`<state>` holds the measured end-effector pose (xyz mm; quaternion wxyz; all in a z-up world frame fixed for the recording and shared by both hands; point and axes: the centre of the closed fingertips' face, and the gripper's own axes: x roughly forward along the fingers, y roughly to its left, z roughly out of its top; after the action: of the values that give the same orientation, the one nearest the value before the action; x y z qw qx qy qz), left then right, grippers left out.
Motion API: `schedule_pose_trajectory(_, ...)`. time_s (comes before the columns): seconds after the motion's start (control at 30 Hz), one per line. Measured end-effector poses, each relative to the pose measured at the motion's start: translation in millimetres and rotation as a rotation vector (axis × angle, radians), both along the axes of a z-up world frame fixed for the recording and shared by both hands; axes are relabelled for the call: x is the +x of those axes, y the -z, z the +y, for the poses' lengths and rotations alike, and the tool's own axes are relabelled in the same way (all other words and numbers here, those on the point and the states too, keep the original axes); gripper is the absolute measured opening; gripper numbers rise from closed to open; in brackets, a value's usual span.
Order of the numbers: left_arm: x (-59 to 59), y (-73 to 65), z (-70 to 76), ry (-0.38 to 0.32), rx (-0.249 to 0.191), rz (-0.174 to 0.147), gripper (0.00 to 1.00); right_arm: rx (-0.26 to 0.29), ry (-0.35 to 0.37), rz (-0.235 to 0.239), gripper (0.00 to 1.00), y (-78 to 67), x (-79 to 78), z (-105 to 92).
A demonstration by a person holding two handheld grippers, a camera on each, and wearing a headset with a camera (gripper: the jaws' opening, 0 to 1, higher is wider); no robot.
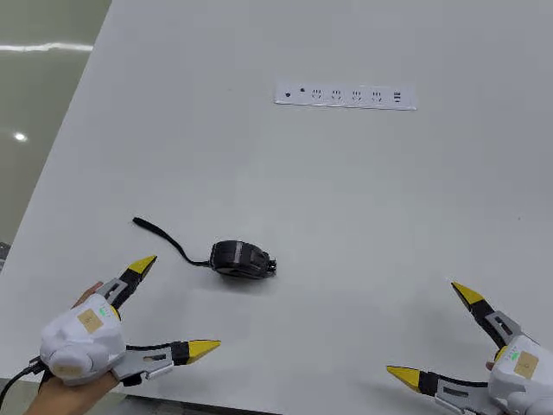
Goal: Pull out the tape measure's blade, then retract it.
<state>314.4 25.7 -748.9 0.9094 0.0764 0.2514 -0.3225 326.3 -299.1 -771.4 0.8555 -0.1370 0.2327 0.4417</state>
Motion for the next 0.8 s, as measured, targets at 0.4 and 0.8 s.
schedule_pose_trajectory(0.4, 3.9, -4.9, 2.7, -0.013, -0.013, -0.024, 1.0, 0.006, -0.005, -0.011, 1.0, -2.1, 1.1, -0.1)
schedule_pose_trajectory(0.8, 5.9, -6.2, 4.0, -0.015, -0.018, -0.028, 1.0, 0.011, -0.006, -0.019, 1.0, -3.1, 1.6, 0.6)
